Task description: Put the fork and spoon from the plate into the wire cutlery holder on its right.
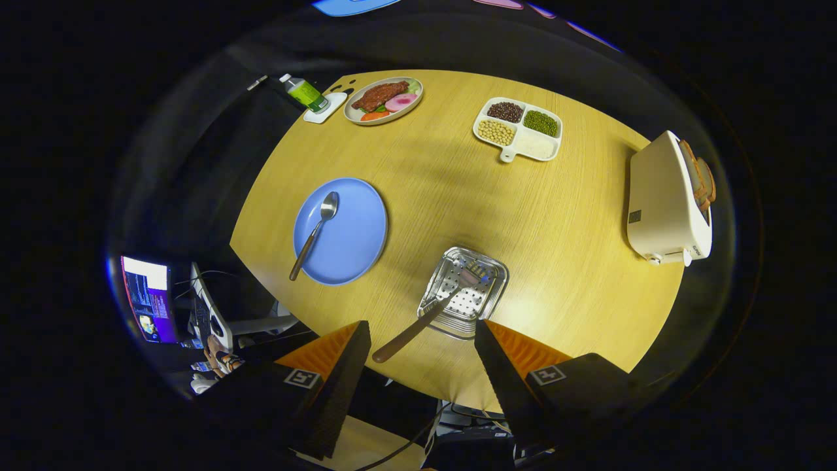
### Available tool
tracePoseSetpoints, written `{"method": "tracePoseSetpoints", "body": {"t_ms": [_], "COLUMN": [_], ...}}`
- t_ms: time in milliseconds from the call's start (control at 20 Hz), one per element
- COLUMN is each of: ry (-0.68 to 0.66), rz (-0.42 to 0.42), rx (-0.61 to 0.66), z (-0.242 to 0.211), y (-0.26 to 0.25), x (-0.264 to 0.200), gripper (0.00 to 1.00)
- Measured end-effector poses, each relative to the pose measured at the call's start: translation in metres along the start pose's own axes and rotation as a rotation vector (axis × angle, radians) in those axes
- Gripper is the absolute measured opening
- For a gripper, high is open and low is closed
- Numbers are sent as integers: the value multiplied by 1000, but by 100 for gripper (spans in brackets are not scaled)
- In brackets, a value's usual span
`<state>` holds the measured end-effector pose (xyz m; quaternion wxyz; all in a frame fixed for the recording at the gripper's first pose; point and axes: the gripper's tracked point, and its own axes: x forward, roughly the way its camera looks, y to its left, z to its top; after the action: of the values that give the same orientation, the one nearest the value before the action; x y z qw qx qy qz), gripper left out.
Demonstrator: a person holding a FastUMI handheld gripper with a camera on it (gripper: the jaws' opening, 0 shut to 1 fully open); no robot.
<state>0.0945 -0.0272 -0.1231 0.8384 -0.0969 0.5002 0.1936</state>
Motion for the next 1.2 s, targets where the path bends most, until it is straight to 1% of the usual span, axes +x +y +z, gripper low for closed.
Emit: {"method": "tracePoseSetpoints", "body": {"t_ms": [250, 400, 650, 850, 1000, 1200], "ry": [-115, -170, -232, -221, -189, -139], "rz": [-2, 30, 32, 78, 74, 56], "rx": [-6, 20, 25, 33, 27, 46], "z": [7, 15, 33, 39, 37, 38], "y": [38, 71, 114, 160, 181, 197], "x": [-6, -6, 13, 43, 80, 127], "gripper": [100, 100, 100, 100, 100, 99]}}
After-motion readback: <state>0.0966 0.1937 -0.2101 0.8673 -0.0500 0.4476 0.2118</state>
